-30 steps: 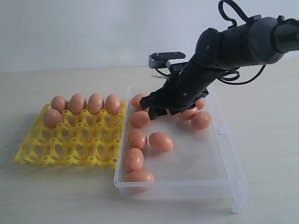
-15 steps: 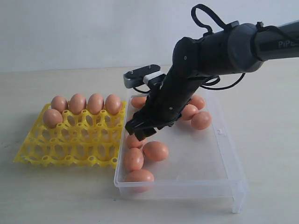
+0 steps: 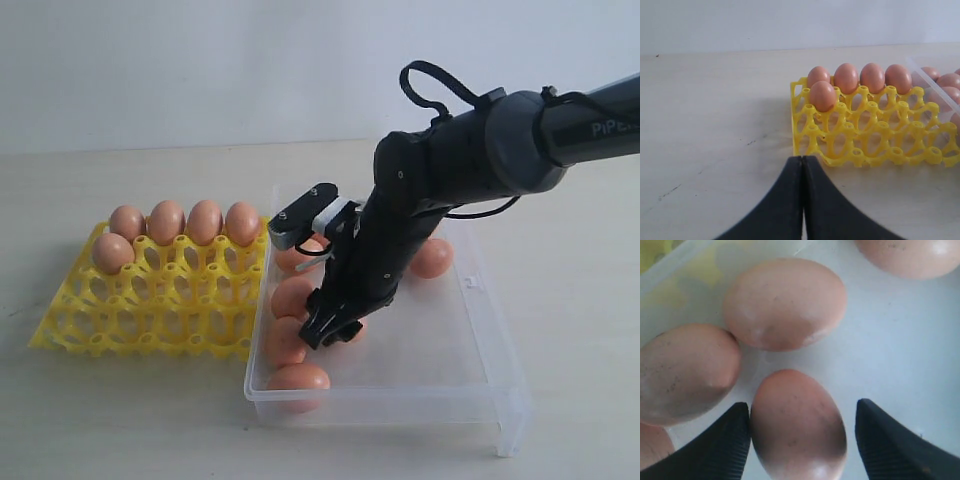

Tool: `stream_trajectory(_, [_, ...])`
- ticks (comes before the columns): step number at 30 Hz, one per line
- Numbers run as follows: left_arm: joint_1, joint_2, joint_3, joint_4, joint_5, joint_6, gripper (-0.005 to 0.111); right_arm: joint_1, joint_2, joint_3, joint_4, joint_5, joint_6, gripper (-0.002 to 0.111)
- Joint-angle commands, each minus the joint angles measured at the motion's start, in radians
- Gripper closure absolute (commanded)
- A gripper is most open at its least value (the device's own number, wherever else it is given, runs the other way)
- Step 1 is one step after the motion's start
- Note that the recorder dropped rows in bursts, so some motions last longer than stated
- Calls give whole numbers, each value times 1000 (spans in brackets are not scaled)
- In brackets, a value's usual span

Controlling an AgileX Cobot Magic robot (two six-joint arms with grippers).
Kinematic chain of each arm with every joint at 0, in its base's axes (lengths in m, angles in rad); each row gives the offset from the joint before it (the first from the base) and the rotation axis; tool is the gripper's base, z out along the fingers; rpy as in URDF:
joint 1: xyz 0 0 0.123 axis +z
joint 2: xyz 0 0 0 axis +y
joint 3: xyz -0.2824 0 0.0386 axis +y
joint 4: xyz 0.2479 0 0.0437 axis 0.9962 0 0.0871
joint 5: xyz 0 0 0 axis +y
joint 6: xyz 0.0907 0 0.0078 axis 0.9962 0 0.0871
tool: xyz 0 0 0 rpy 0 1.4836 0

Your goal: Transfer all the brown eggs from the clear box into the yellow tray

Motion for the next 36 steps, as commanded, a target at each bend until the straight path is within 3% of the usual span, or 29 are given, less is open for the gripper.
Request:
stream_trajectory(1, [1, -6, -4, -1, -10, -1, 107, 1, -1, 10, 12, -58, -33, 49])
stream_trajectory(17, [1, -6, -4, -1, -10, -1, 107, 1, -1, 10, 39, -110, -33, 50])
stream_trajectory(22, [1, -6, -4, -1, -10, -1, 107, 1, 10, 10, 39, -74, -33, 73])
stream_trajectory(27, [1, -6, -4, -1, -10, -1, 107, 1, 36, 10, 39, -28, -33, 107])
stream_trajectory(36, [1, -6, -4, -1, -10, -1, 107, 1, -47, 20, 54, -94, 16, 108])
